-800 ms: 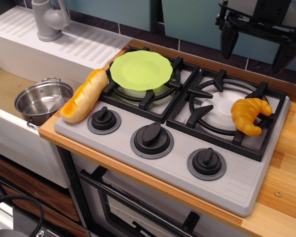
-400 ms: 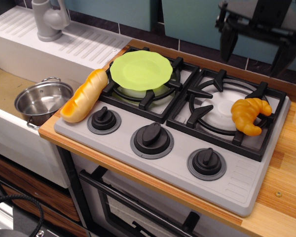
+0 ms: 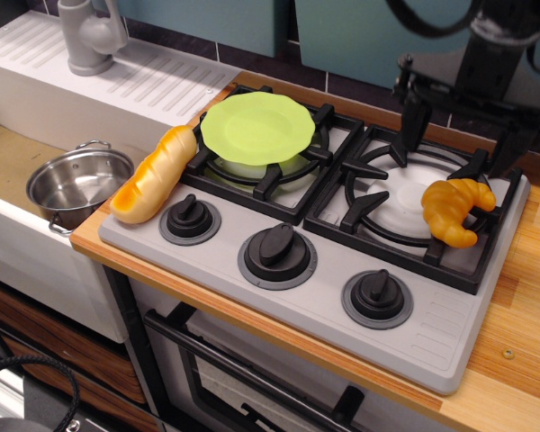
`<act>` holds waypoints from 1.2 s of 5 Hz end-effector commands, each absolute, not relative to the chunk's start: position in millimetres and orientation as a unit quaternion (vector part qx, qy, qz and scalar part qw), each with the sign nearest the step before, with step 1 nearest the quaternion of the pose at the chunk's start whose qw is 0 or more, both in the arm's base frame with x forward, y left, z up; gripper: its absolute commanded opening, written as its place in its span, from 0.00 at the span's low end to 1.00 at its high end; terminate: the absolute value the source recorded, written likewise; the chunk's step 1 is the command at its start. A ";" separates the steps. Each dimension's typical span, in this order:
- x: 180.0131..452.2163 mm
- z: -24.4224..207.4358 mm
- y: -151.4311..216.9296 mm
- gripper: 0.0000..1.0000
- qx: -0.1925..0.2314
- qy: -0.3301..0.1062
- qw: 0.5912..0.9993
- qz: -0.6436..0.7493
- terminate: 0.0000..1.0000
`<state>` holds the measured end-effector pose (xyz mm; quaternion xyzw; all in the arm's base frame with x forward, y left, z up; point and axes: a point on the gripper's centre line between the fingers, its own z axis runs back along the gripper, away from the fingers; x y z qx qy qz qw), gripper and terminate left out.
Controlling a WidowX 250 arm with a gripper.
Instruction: Put crossaint on plate and bread in pot or pan in sink
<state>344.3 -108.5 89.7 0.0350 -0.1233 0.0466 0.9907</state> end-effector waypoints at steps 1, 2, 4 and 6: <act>360.0 86.5 -112.1 1.00 0.014 -0.162 0.986 0.043 0.00; 362.6 81.0 -112.3 1.00 0.010 -0.164 0.985 0.043 0.00; 358.8 72.2 -112.5 1.00 0.013 -0.160 0.985 0.059 0.00; 345.0 60.2 -116.8 1.00 0.011 -0.163 0.984 0.071 0.00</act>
